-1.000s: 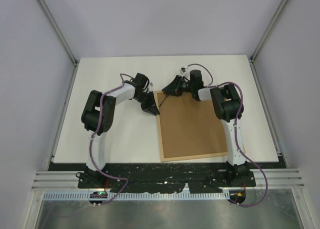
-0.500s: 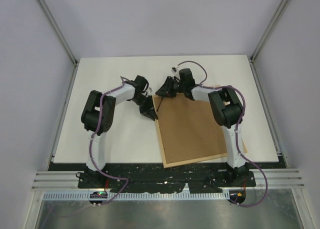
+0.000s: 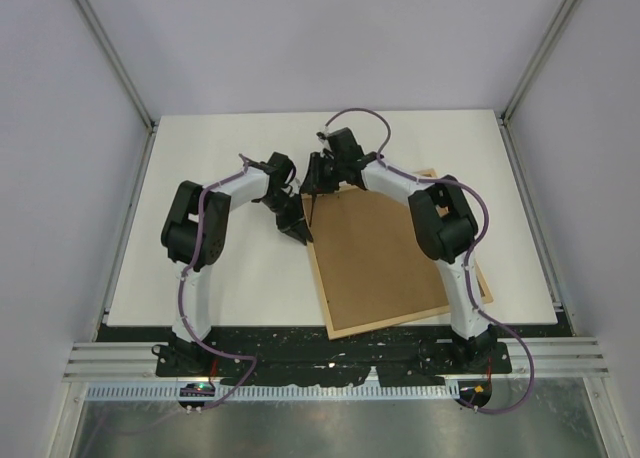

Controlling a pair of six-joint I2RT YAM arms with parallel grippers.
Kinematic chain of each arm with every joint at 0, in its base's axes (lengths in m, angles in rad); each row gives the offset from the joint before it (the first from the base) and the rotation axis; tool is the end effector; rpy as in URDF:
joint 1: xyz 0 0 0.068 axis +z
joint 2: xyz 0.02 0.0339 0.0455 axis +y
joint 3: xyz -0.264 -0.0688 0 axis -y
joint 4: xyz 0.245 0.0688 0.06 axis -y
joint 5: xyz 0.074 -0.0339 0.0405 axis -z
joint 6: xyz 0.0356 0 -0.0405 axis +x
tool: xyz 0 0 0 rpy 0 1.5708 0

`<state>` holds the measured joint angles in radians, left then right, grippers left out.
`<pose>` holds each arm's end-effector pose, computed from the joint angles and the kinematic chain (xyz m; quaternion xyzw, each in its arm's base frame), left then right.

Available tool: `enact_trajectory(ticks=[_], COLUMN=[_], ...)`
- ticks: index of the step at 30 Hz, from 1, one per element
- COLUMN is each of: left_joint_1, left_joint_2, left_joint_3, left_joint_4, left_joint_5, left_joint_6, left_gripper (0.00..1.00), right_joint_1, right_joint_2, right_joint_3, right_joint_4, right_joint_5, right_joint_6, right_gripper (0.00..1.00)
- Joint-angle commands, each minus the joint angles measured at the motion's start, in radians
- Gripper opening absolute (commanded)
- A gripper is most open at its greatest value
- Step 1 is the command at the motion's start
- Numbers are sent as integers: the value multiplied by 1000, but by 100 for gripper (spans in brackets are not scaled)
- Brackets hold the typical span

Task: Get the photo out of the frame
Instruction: Release the photo frame item from the photo frame.

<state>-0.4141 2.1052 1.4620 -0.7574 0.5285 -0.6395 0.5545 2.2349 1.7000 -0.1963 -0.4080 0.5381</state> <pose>0.3628 -0.1791 0.1385 0.0861 -0.9582 0.2662 0.0599 0.4206 0.2771 0.1769 -0.0899 0.8935 0.3654 0.2449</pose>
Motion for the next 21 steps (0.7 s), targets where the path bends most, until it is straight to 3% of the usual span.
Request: enact_trajectory(ticks=[1, 9, 11, 15, 21], left_joint_1=[-20, -17, -11, 23, 60], left_joint_2=[7, 6, -2, -24, -30], left_joint_3=[17, 40, 37, 27, 99], left_joint_4=[161, 138, 135, 135, 78], left_joint_5=[-70, -102, -116, -134, -183], left_joint_6=[37, 61, 72, 90, 133], left_gripper=[0, 0, 0, 0, 32], right_joint_1=[110, 108, 67, -71, -330], right_joint_2=[-54, -50, -64, -110, -267], right_joint_3=[105, 194, 179, 138, 60], right_joint_4=[-149, -209, -206, -190, -310], right_joint_5=[-81, -68, -106, -344, -416], right_joint_6=[89, 45, 17, -59, -311], right_gripper=[8, 8, 8, 8, 8])
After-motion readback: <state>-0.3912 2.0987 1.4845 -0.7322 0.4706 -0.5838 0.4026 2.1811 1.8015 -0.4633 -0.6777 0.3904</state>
